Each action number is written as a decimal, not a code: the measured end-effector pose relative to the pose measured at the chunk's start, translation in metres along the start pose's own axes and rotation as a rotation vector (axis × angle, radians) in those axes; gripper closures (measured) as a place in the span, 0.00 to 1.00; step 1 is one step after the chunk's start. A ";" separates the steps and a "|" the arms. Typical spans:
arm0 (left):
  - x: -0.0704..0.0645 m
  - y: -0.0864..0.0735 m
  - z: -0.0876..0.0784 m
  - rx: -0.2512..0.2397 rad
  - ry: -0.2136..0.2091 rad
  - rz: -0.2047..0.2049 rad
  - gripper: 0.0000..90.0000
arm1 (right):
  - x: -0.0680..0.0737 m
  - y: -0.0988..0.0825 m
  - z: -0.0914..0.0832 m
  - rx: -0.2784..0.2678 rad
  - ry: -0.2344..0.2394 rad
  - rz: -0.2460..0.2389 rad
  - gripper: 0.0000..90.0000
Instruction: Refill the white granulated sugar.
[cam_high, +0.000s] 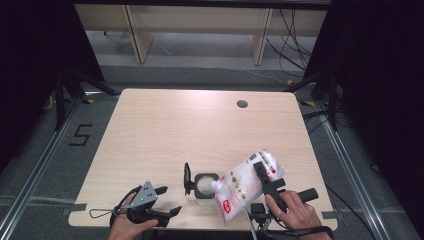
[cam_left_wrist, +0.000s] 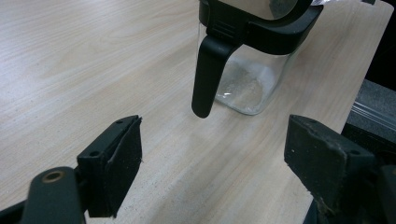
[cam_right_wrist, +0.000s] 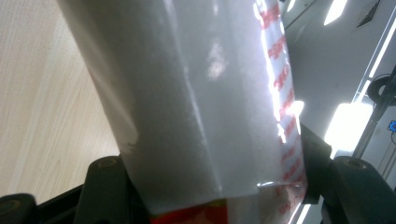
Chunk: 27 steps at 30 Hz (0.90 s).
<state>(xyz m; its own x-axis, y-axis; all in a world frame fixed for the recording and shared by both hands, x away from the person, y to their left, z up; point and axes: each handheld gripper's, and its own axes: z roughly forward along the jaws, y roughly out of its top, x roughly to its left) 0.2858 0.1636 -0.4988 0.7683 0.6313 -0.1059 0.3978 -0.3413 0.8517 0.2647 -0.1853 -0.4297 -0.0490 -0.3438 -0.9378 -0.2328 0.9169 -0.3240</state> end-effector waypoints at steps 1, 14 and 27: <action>-0.001 0.000 0.001 -0.008 -0.001 -0.010 0.21 | -0.002 0.000 -0.001 0.017 0.025 -0.009 0.45; 0.003 0.000 0.000 0.004 -0.001 0.026 0.21 | -0.003 0.000 -0.002 0.014 0.027 0.015 0.45; 0.003 0.000 0.000 -0.001 0.001 0.023 0.21 | -0.004 -0.001 -0.002 0.001 0.020 -0.003 0.45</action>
<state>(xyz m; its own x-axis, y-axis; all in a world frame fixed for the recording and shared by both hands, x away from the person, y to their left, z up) 0.2884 0.1654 -0.4988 0.7766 0.6242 -0.0856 0.3797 -0.3553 0.8542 0.2629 -0.1850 -0.4258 -0.0681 -0.3505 -0.9341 -0.2321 0.9161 -0.3269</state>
